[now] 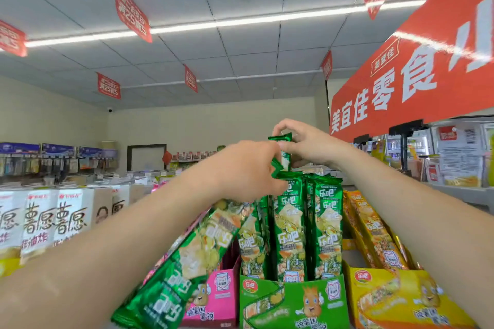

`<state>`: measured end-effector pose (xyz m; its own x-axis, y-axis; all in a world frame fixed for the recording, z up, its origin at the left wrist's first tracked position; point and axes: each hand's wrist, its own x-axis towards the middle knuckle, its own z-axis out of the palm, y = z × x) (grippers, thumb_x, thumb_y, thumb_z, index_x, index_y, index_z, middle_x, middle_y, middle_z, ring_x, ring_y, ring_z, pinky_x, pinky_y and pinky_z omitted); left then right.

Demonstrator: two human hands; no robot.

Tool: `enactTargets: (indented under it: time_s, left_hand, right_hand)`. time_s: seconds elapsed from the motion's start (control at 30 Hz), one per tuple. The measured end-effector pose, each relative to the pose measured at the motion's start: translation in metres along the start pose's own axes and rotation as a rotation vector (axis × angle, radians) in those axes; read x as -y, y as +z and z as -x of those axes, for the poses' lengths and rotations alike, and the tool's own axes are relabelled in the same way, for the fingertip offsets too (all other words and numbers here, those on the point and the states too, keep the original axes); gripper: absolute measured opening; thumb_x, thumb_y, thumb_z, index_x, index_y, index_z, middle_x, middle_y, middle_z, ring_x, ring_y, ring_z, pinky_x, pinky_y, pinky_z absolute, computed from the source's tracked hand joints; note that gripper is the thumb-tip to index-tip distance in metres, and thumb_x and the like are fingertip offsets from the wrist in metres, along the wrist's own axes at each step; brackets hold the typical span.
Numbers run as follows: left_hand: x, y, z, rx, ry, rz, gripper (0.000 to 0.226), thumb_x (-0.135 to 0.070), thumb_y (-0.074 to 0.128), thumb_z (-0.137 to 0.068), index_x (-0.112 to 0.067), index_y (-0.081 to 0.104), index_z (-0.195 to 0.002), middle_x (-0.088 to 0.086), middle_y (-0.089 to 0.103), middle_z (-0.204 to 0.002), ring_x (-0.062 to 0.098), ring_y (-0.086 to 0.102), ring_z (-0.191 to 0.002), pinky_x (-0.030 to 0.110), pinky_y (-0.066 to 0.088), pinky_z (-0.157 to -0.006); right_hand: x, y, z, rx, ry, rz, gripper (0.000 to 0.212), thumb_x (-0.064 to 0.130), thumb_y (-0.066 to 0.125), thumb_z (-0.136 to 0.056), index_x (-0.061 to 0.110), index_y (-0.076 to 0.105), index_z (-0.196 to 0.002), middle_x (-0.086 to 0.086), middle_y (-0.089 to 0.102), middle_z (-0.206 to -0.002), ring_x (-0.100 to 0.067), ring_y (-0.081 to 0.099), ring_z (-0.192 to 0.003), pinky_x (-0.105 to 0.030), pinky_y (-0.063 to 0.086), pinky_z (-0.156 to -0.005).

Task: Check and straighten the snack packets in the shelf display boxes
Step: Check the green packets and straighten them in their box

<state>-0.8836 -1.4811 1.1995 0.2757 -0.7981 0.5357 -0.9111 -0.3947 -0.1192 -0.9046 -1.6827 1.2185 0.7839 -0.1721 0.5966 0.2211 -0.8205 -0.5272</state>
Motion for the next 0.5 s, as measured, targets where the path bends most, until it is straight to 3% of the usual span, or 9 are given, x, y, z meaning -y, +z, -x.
enactTargets:
  time_s: [0.1, 0.13, 0.2, 0.27, 0.33, 0.37, 0.43, 0.5]
  left_hand:
    - [0.007, 0.004, -0.004, -0.001, -0.006, 0.055, 0.044, -0.05, 0.064, -0.086, -0.032, 0.057, -0.126, -0.012, 0.049, -0.096, 0.013, 0.049, -0.09, 0.024, 0.038, -0.078]
    - [0.008, 0.002, -0.006, 0.001, 0.002, 0.059, 0.042, -0.051, 0.065, -0.085, -0.033, 0.061, -0.124, -0.011, 0.052, -0.096, 0.012, 0.051, -0.09, 0.023, 0.039, -0.079]
    - [0.01, 0.0, -0.01, 0.01, 0.026, 0.04, 0.038, -0.05, 0.067, -0.085, -0.035, 0.066, -0.119, -0.011, 0.058, -0.095, 0.013, 0.056, -0.091, 0.023, 0.042, -0.079]
    - [0.009, -0.001, -0.015, 0.03, 0.05, -0.006, 0.034, -0.05, 0.066, -0.086, -0.035, 0.068, -0.117, -0.017, 0.059, -0.088, 0.013, 0.056, -0.086, 0.023, 0.041, -0.074]
    - [0.008, -0.002, -0.02, 0.054, 0.068, -0.03, 0.029, -0.049, 0.064, -0.088, -0.035, 0.071, -0.113, -0.023, 0.054, -0.072, 0.011, 0.056, -0.075, 0.022, 0.039, -0.066]
    - [0.008, -0.003, -0.022, 0.068, 0.075, -0.033, 0.026, -0.048, 0.063, -0.089, -0.035, 0.072, -0.11, -0.021, 0.056, -0.069, 0.012, 0.056, -0.074, 0.021, 0.038, -0.064]
    - [0.008, -0.004, -0.027, 0.126, 0.093, -0.02, 0.019, -0.045, 0.059, -0.093, -0.036, 0.074, -0.102, -0.014, 0.064, -0.075, 0.011, 0.057, -0.073, 0.02, 0.038, -0.062]
    - [0.011, -0.005, -0.03, 0.192, 0.104, 0.015, 0.02, -0.039, 0.054, -0.097, -0.033, 0.07, -0.086, -0.006, 0.064, -0.076, 0.013, 0.057, -0.07, 0.025, 0.045, -0.067]
  right_hand:
    - [-0.005, 0.002, -0.006, 0.072, 0.13, 0.051, 0.011, 0.012, 0.058, -0.095, 0.023, 0.059, -0.096, -0.006, 0.056, -0.086, -0.016, 0.047, -0.057, -0.029, 0.048, -0.058]
    - [-0.007, 0.005, -0.007, 0.151, 0.161, 0.168, 0.016, 0.009, 0.058, -0.093, 0.025, 0.06, -0.093, -0.005, 0.059, -0.095, -0.016, 0.05, -0.066, -0.027, 0.046, -0.06]
    - [-0.009, 0.013, -0.009, 0.295, 0.165, 0.438, 0.029, 0.001, 0.05, -0.092, 0.027, 0.062, -0.09, 0.003, 0.06, -0.107, -0.017, 0.054, -0.092, -0.031, 0.045, -0.081]
    - [-0.008, 0.016, -0.008, 0.334, 0.172, 0.548, 0.032, 0.004, 0.045, -0.093, 0.029, 0.061, -0.081, 0.012, 0.059, -0.099, -0.018, 0.052, -0.098, -0.03, 0.039, -0.087]
    - [-0.001, 0.015, -0.001, 0.304, 0.202, 0.514, 0.024, 0.031, 0.045, -0.097, 0.034, 0.058, -0.077, 0.013, 0.057, -0.097, -0.011, 0.052, -0.091, -0.029, 0.039, -0.082]
    - [0.003, 0.012, 0.003, 0.287, 0.223, 0.429, 0.03, 0.048, 0.039, -0.098, 0.033, 0.06, -0.082, 0.013, 0.058, -0.1, -0.006, 0.053, -0.09, -0.03, 0.041, -0.083]
    - [0.011, 0.002, 0.012, 0.299, 0.281, 0.193, 0.069, 0.08, 0.022, -0.084, 0.032, 0.069, -0.093, 0.018, 0.066, -0.102, 0.001, 0.056, -0.097, -0.032, 0.041, -0.091]
    - [0.02, -0.004, 0.025, 0.408, 0.241, 0.101, 0.083, 0.092, 0.018, -0.06, 0.04, 0.071, -0.097, 0.023, 0.068, -0.108, 0.004, 0.056, -0.108, -0.026, 0.037, -0.089]
